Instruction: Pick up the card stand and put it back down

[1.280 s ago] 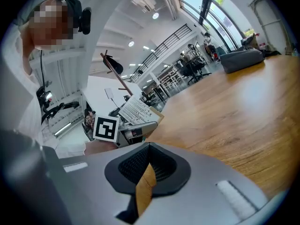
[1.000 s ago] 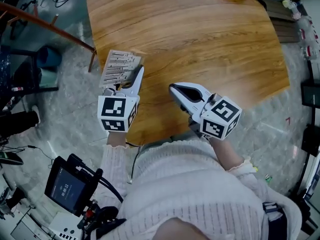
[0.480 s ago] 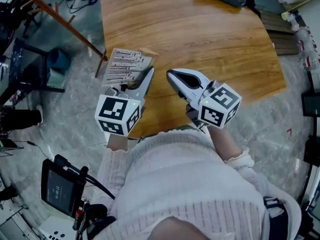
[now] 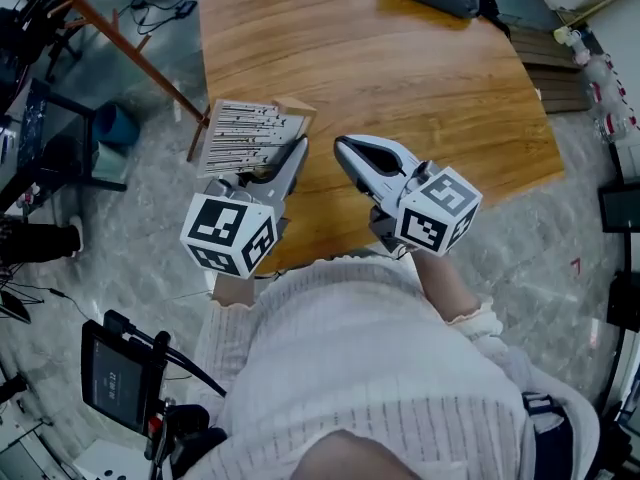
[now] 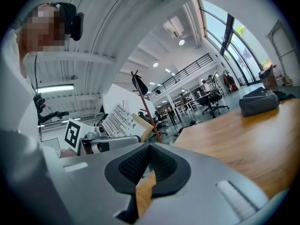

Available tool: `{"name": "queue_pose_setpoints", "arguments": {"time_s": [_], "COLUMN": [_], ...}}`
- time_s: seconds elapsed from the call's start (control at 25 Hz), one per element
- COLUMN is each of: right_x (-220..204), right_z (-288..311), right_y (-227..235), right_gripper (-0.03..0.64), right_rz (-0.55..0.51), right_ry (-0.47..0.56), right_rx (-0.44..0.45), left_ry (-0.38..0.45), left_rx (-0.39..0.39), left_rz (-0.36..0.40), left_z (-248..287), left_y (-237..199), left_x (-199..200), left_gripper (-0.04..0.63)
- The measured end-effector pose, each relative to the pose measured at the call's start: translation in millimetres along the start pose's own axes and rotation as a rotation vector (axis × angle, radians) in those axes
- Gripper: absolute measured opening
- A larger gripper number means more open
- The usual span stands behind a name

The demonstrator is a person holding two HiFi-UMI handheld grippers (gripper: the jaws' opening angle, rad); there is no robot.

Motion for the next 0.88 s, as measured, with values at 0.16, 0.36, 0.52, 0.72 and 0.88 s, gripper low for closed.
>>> {"name": "queue_pose_setpoints", "arguments": {"time_s": [0.16, 0.36, 0.52, 0.72, 0.88], "right_x": [0.7, -0.3, 0.1, -3.4, -2.4], "right_z": [-4.0, -3.2, -2.5, -1.2, 0.0], "right_y": [-2.6, -4.3, -3.5, -4.8, -3.8], "right_gripper": [0.000, 0.000, 0.000, 0.000, 0.000], "right_rz": [0.027, 0.032, 0.024, 0.032, 0.032], "right_ry": [0.006, 0.003, -0.005, -0.014, -0.018], "right_rx": [0.014, 0.018, 0.012, 0.015, 0.013], "left_ry": [0.014, 0.018, 0.011, 0.003, 0.000], "left_rx": [-0.009, -0.006, -0.004, -0.018, -0.034], "left_rz": [-0.019, -0.026, -0.026, -0.014, -0.016], "left_z": [-0.3, -0.1, -0.3, 1.1, 3.6], "left_y": [2.1, 0.5, -1.3, -0.3, -1.6], "left_x": [1.8, 1.2, 0.9, 0.9, 1.7], "left_gripper": [0.190, 0.189, 0.190, 0.190, 0.190]}}
Point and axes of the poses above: the fingertips, and each gripper's own axes: z forward along the fingers, y to its right, x out of its top, the point moved 6 cm from there along -z, backward along the fingers, and after that the axes turned 2 degrees about z, right-handed, at the moved point
